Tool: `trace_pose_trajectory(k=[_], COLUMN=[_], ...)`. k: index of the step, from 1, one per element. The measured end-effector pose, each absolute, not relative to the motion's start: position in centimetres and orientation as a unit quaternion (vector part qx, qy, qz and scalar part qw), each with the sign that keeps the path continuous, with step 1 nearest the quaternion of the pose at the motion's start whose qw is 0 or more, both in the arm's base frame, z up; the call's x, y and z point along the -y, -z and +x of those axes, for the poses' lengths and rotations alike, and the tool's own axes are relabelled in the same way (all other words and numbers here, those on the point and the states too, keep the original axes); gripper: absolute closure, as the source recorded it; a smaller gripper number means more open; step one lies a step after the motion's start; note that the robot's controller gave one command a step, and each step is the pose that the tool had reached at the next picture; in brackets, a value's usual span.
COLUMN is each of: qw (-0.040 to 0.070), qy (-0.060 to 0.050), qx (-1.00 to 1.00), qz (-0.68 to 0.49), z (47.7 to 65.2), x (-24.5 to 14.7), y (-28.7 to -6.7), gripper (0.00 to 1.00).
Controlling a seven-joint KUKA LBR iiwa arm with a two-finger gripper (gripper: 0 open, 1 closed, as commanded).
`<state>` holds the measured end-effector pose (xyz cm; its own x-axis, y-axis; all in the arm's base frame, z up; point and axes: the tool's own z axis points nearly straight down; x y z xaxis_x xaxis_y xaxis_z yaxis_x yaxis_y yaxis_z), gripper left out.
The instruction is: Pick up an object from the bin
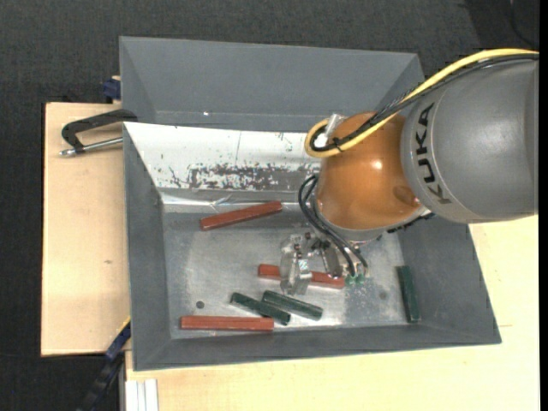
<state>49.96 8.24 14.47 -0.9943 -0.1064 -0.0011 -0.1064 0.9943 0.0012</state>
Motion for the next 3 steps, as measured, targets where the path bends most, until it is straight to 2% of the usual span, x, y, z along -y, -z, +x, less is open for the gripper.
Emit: trace_pose_trajectory(k=[1, 2, 3], qw=[0.001, 0.0, 0.001], qy=[-0.001, -0.001, 0.0], qx=[-0.999, -0.999, -1.0], qz=[-0.053, -0.053, -0.025], z=[50.0, 50.0, 51.8], x=[-8.2, -8.2, -6.7], y=[-14.5, -14.5, -7.3], gripper=[0.0, 0.0, 1.0])
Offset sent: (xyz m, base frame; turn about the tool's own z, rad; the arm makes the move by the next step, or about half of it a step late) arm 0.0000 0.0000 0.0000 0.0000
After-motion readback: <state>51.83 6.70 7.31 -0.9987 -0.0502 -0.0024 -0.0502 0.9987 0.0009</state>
